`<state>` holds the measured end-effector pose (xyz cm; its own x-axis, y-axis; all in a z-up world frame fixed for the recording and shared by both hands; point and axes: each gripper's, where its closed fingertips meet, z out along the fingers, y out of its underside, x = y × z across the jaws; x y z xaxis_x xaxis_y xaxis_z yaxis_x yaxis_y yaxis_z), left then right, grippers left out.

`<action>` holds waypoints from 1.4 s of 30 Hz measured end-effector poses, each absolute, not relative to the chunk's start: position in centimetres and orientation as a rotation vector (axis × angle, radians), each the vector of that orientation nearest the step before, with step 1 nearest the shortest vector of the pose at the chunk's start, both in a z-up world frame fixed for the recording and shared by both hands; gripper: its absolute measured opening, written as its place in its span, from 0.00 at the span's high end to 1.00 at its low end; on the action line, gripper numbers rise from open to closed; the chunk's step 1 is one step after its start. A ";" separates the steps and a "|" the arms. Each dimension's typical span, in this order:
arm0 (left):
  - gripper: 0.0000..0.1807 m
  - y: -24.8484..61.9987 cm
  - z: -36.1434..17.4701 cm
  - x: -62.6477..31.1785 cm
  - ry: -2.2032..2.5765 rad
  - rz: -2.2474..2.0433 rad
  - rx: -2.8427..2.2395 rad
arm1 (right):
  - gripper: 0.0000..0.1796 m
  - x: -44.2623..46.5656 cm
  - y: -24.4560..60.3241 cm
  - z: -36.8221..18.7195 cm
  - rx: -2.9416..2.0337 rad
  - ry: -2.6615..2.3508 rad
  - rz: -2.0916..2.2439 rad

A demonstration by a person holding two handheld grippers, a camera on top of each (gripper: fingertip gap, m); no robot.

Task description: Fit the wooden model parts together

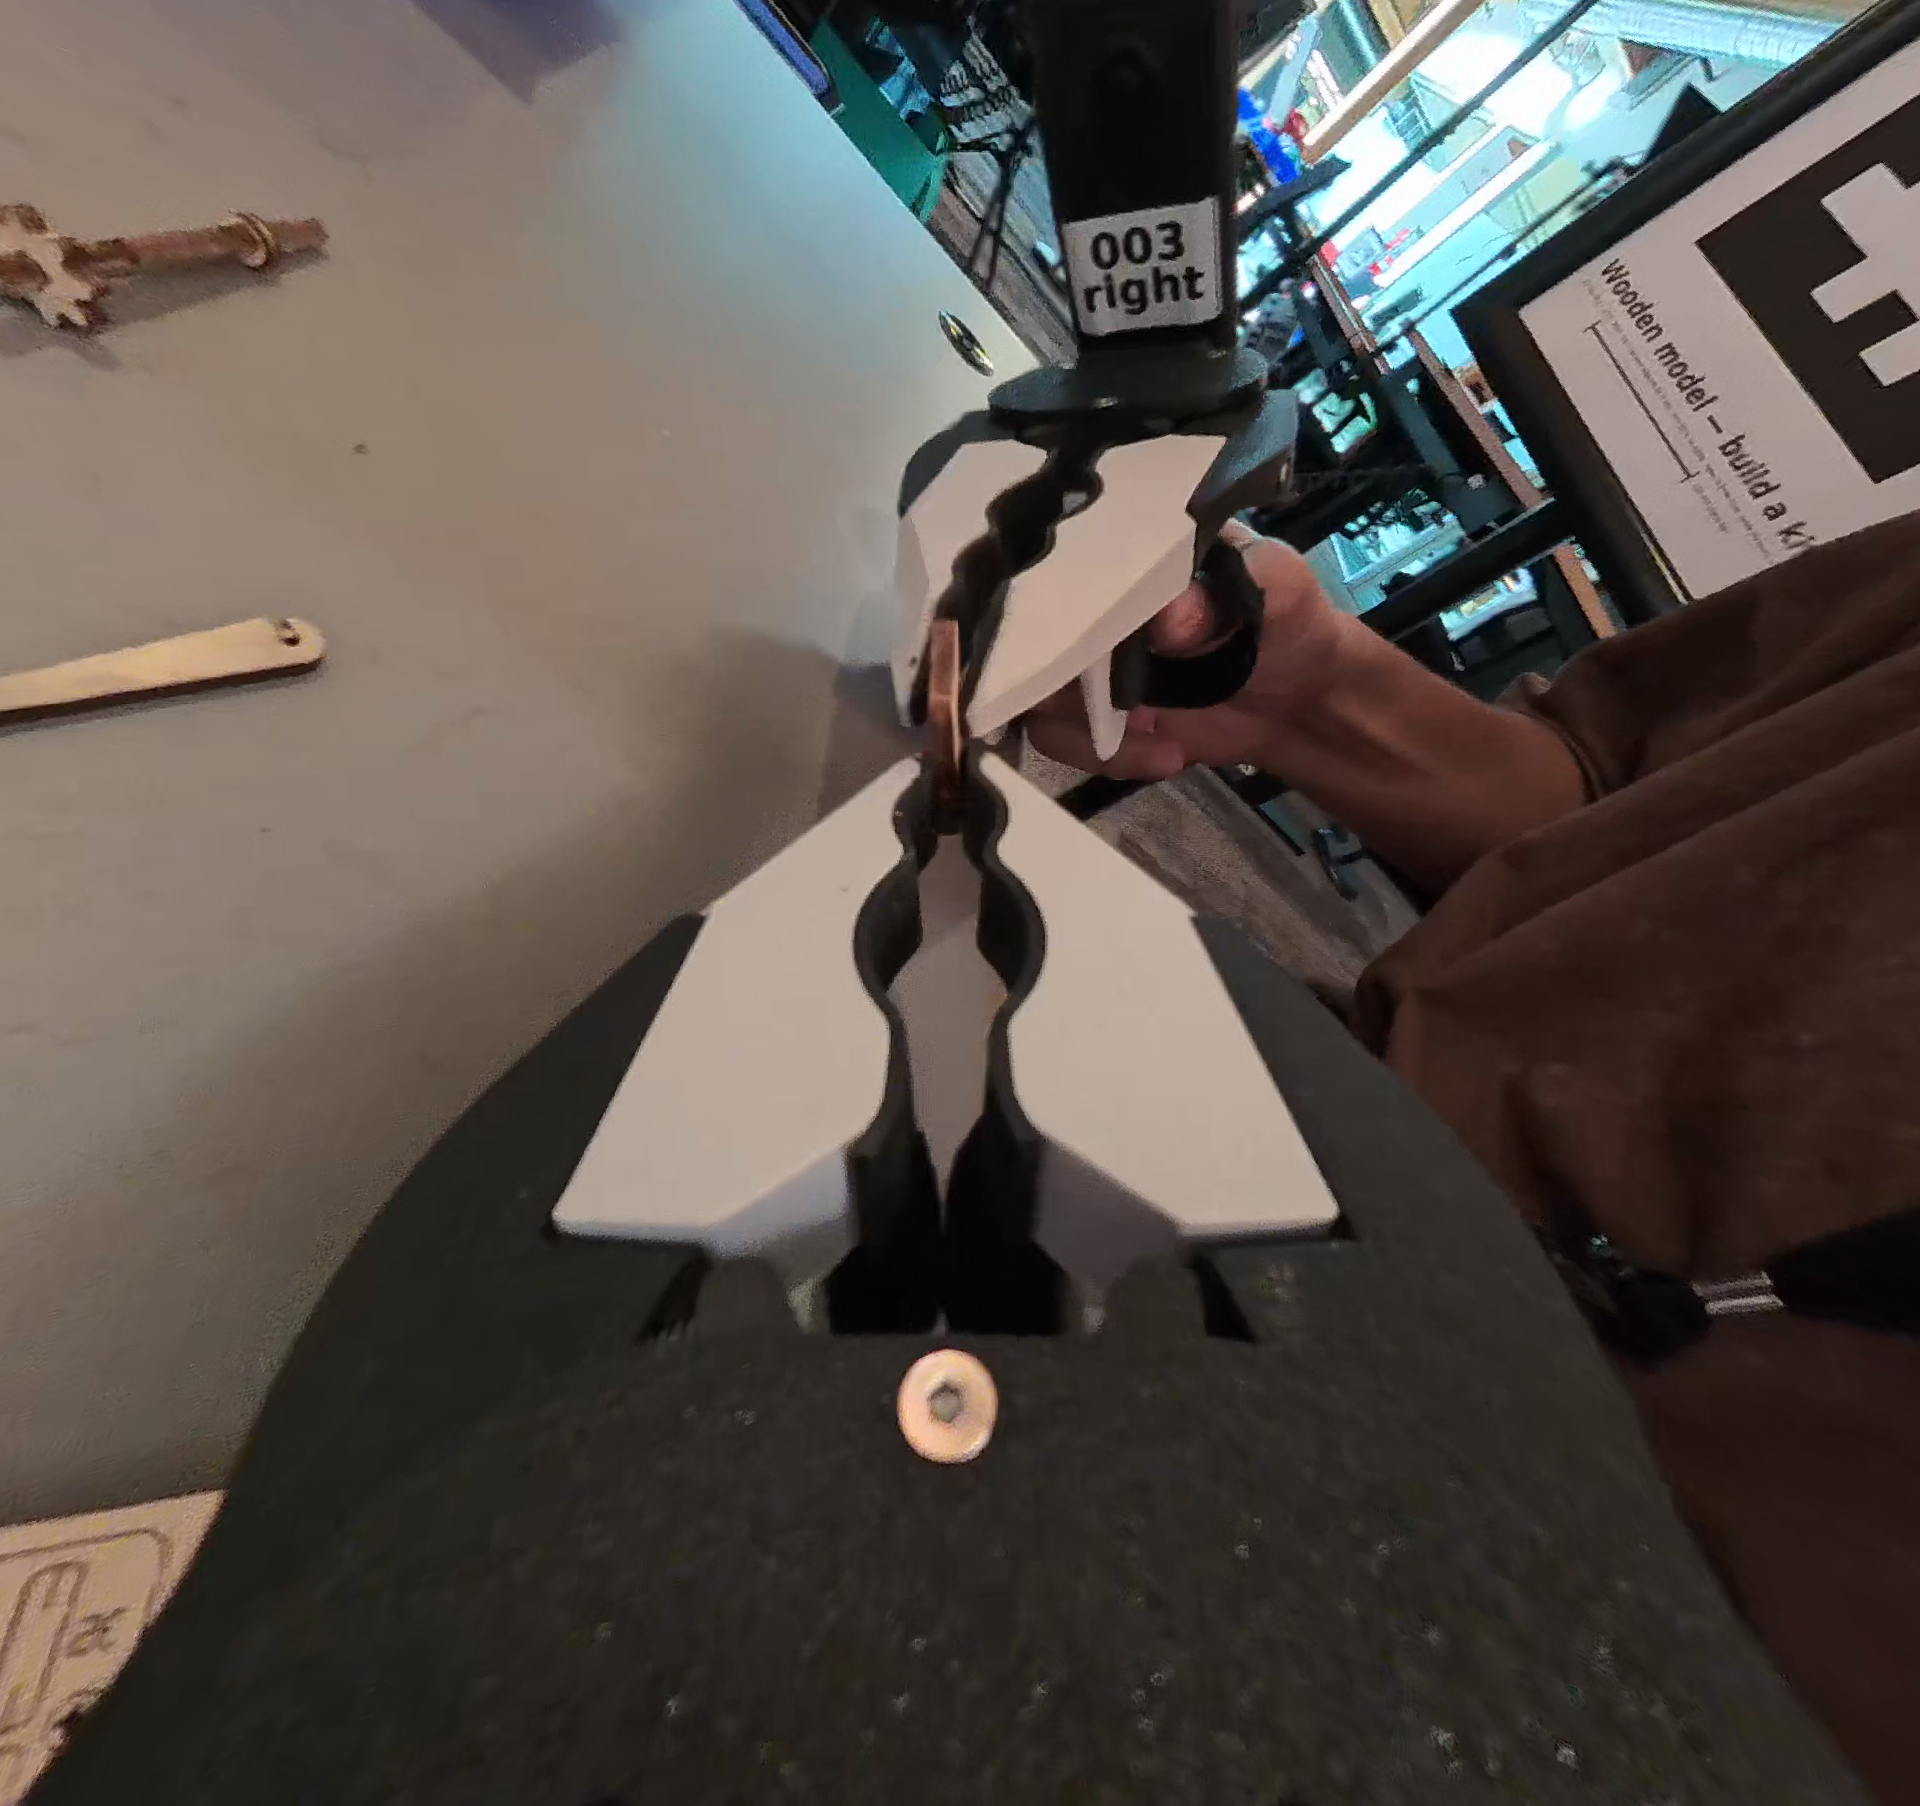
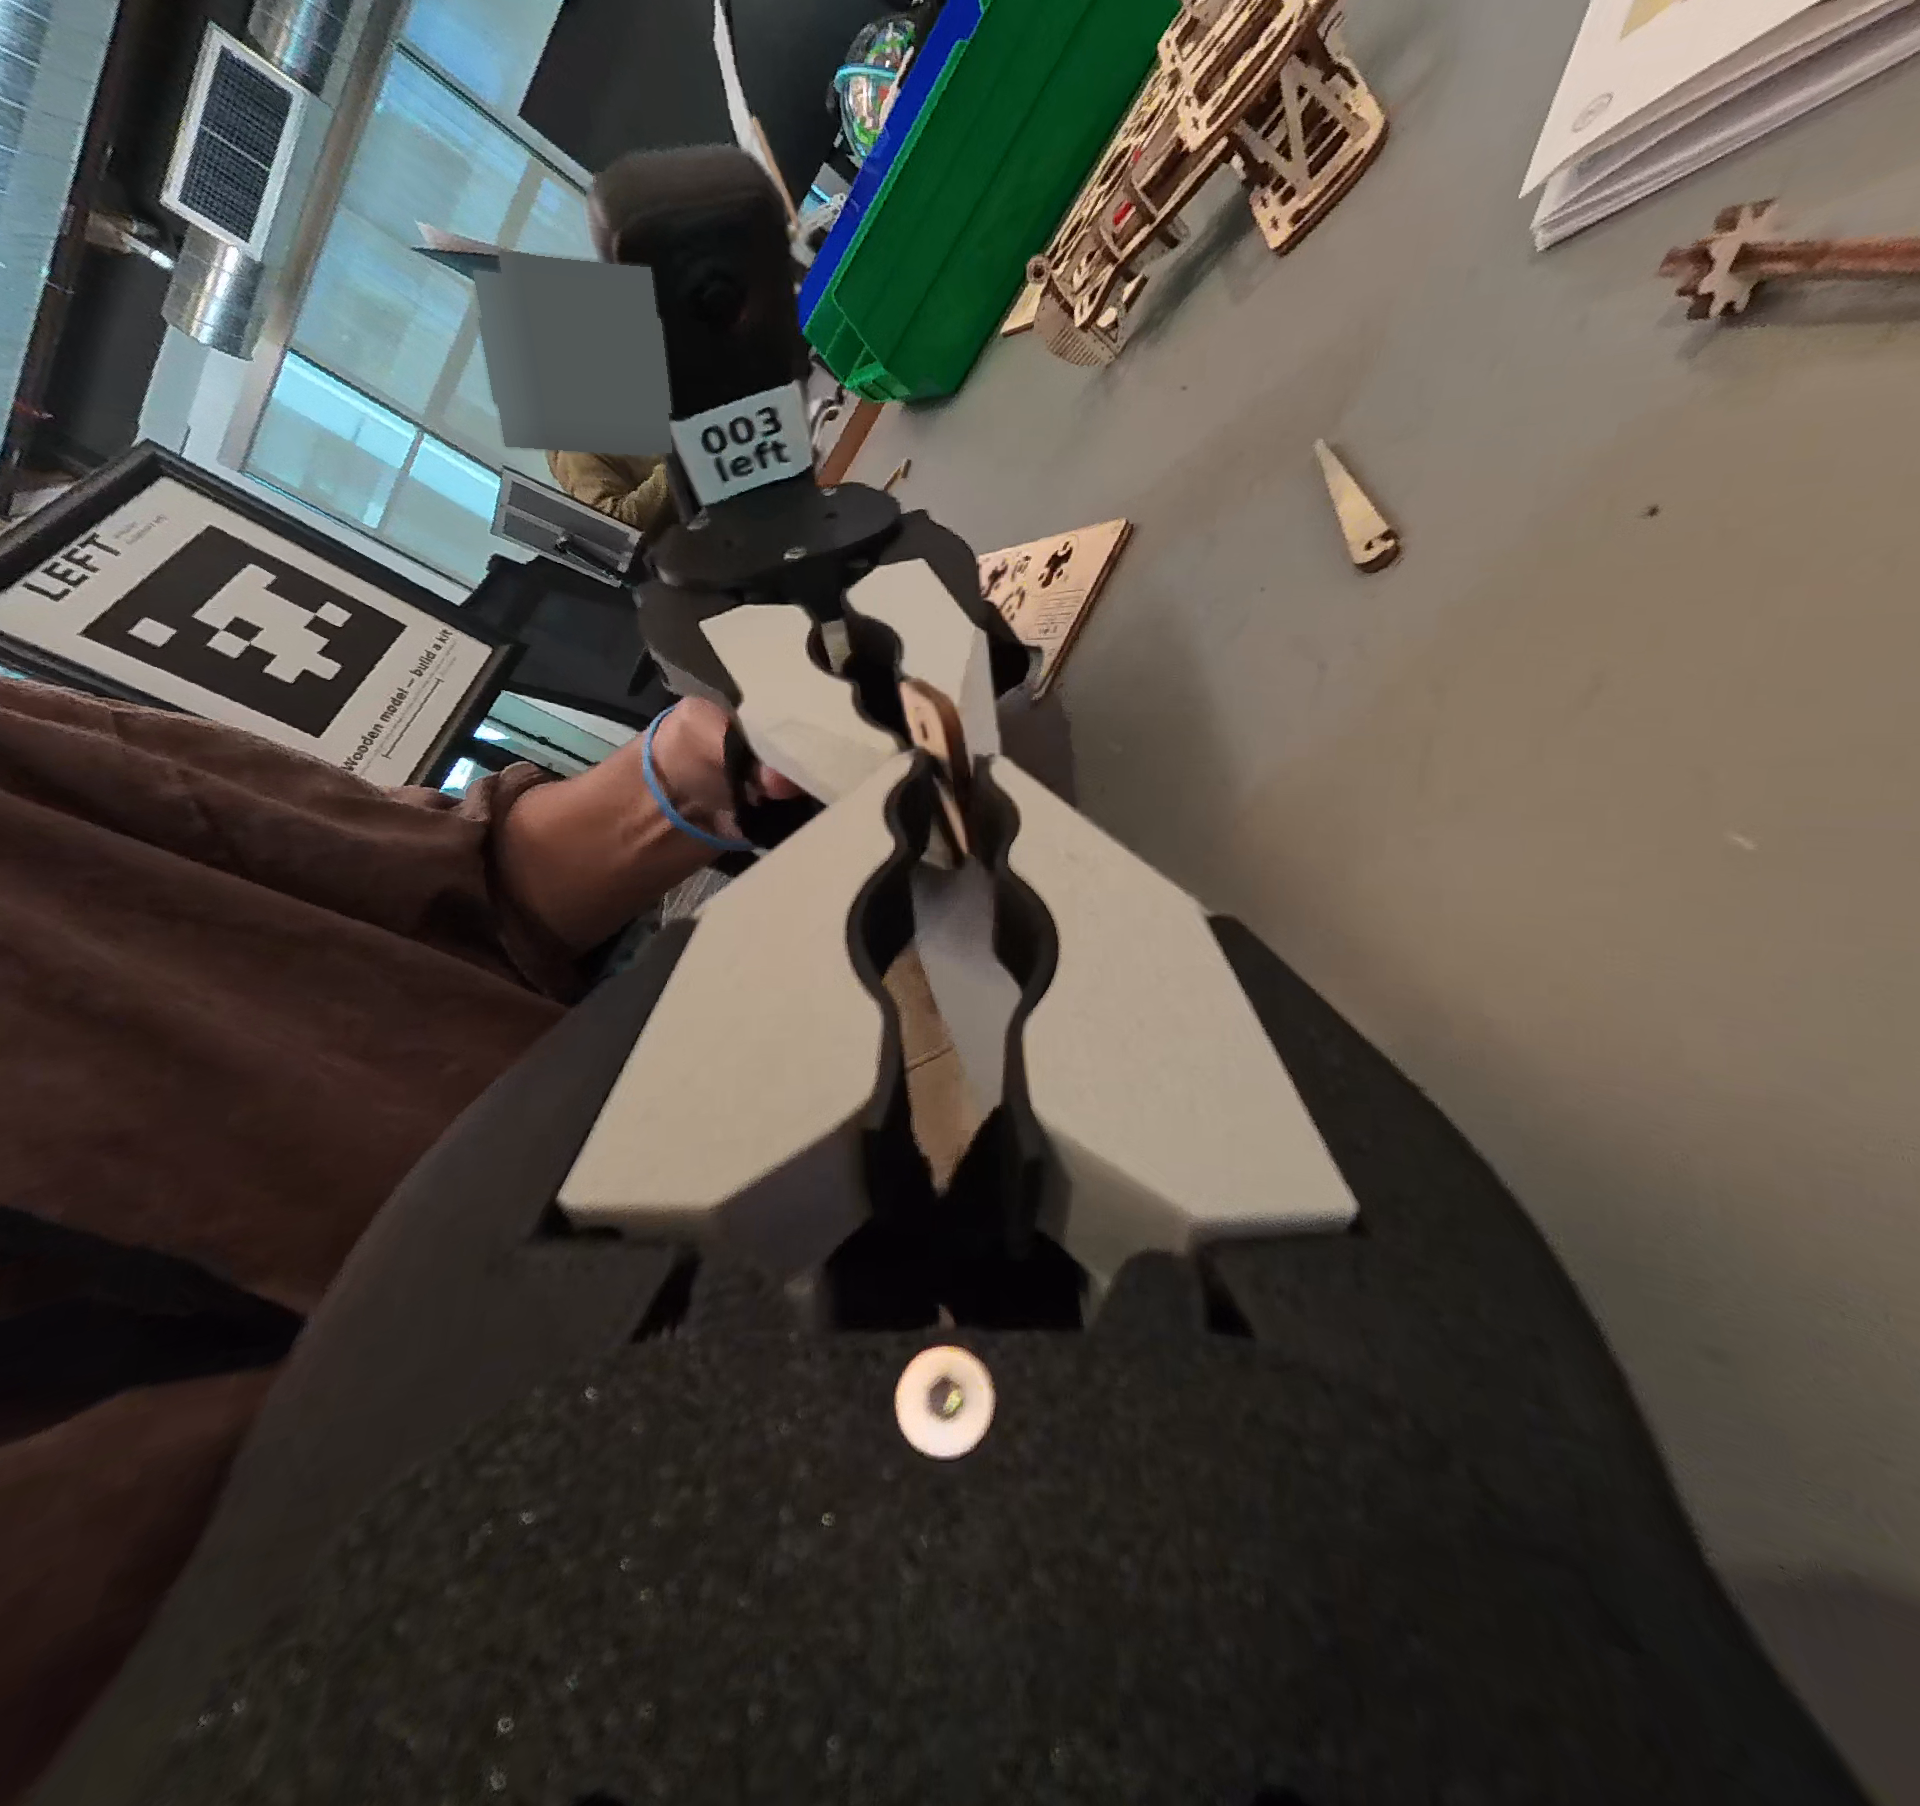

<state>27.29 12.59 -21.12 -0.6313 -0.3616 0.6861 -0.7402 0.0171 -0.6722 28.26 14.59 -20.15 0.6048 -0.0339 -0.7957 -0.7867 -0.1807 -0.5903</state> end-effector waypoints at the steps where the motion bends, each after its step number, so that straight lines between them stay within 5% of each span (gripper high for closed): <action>1: 0.99 12.6 -21.3 27.4 -1.992 1.643 1.148 | 0.97 28.3 14.6 -20.3 -1.635 0.701 0.769; 42: 0.99 11.9 -24.2 26.4 -1.993 1.387 1.224 | 0.95 27.9 14.1 -22.6 -1.833 0.658 0.587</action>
<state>26.42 11.94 -24.16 -0.5249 -0.4214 0.7396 -0.8399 0.1151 -0.5305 27.91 14.10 -22.59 0.7283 -0.1637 -0.6655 -0.6798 -0.2951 -0.6714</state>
